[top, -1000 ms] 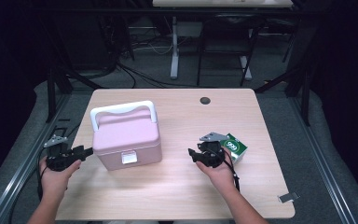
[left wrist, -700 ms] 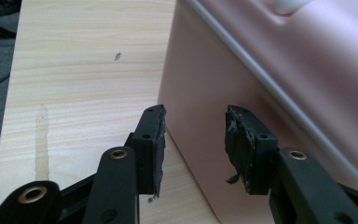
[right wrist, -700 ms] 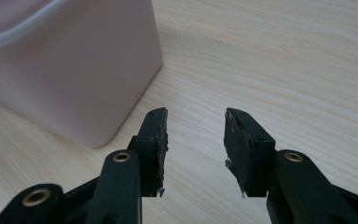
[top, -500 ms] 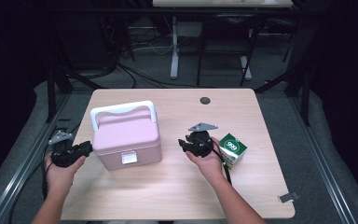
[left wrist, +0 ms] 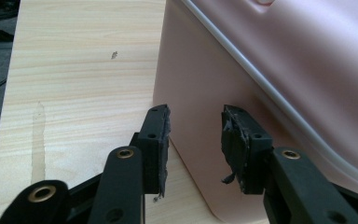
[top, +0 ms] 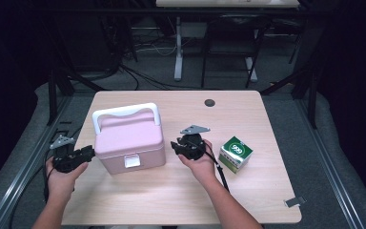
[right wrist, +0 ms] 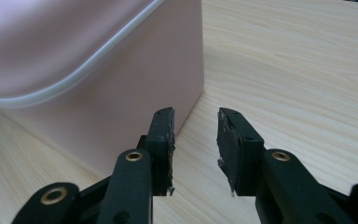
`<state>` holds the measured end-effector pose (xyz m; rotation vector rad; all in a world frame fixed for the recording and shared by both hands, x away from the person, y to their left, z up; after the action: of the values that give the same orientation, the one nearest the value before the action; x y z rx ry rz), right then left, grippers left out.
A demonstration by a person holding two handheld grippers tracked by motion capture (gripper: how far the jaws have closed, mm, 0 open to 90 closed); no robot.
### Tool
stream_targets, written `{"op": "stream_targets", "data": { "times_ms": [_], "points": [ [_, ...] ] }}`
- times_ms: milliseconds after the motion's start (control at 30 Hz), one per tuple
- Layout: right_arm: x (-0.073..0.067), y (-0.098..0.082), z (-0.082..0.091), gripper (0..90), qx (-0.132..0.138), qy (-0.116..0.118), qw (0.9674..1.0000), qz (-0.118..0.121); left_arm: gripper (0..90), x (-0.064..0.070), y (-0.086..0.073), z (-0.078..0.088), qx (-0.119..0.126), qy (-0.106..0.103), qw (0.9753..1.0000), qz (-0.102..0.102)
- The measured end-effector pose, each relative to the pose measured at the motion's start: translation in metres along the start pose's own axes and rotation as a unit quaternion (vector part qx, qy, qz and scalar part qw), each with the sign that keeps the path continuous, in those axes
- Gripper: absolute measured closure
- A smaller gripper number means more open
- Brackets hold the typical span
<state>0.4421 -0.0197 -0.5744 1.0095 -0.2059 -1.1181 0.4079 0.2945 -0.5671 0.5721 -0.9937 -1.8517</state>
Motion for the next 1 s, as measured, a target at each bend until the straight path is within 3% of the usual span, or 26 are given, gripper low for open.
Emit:
{"op": "stream_targets", "data": {
  "times_ms": [133,300,600,767,1000],
  "points": [
    [-0.002,0.001,-0.007,66.9,0.003,-0.003,1.0000,-0.004,60.5,0.001,0.000,0.000,0.000,-0.001,1.0000,-0.003],
    [-0.003,0.003,-0.012,66.9,0.003,-0.002,1.0000,-0.005,64.9,0.012,0.003,-0.004,0.003,-0.018,0.9997,-0.017],
    [0.003,0.006,-0.008,69.3,0.006,-0.013,0.9999,0.003,73.0,0.023,0.007,-0.008,0.006,-0.023,0.9994,-0.024],
    [0.001,0.004,-0.005,77.7,0.004,0.000,1.0000,0.002,79.1,0.029,0.008,-0.008,0.007,-0.028,0.9992,-0.028],
    [-0.003,0.001,0.000,85.5,0.004,-0.003,0.9999,0.009,86.5,0.034,0.009,-0.007,0.007,-0.033,0.9988,-0.036]
  ]
}}
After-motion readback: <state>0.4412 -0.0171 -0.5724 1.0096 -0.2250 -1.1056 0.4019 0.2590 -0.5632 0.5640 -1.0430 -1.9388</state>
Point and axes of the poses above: each handheld gripper's, and its own axes: z roughly backward along the jaws, y roughly out of its top, x roughly to its right, the point moved 9 cm from there along -z, roughly forward along the jaws, and after that the axes turned 13 degrees about -z, right-handed, at the moved point
